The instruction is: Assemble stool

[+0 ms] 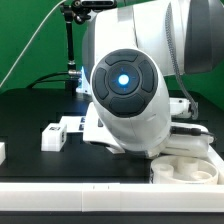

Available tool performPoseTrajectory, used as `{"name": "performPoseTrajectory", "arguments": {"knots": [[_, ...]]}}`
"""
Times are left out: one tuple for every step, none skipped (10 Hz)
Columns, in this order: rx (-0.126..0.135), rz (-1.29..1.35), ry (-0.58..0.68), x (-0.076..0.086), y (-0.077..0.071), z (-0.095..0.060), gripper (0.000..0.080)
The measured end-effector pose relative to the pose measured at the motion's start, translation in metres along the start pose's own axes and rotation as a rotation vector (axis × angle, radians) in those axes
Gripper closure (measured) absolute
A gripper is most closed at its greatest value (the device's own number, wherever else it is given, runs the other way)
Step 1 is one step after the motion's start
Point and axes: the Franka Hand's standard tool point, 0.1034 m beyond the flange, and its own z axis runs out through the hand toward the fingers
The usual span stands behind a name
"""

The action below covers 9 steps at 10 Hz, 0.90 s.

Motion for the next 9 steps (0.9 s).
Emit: {"name": "performPoseTrajectory", "arguments": {"knots": [[0.000, -0.001, 0.000, 0.000, 0.000, 0.000, 0.0463], [0.000, -0.001, 0.000, 0.000, 0.000, 0.000, 0.0463], [-0.001, -0.004, 0.001, 0.000, 0.000, 0.000, 0.0463], [-0.001, -0.010, 0.003, 0.000, -0.001, -0.002, 0.0463], [0.000, -0.020, 0.010, -0.001, -0.002, -0.008, 0.0463], [-0.002, -0.039, 0.003, -0.008, -0.003, -0.018, 0.0463], [-0.003, -0.061, -0.003, -0.018, -0.003, -0.034, 0.0462], [-0.003, -0.073, -0.019, -0.025, -0.001, -0.045, 0.0462], [-0.003, -0.085, -0.024, -0.031, 0.000, -0.058, 0.0462]]}}
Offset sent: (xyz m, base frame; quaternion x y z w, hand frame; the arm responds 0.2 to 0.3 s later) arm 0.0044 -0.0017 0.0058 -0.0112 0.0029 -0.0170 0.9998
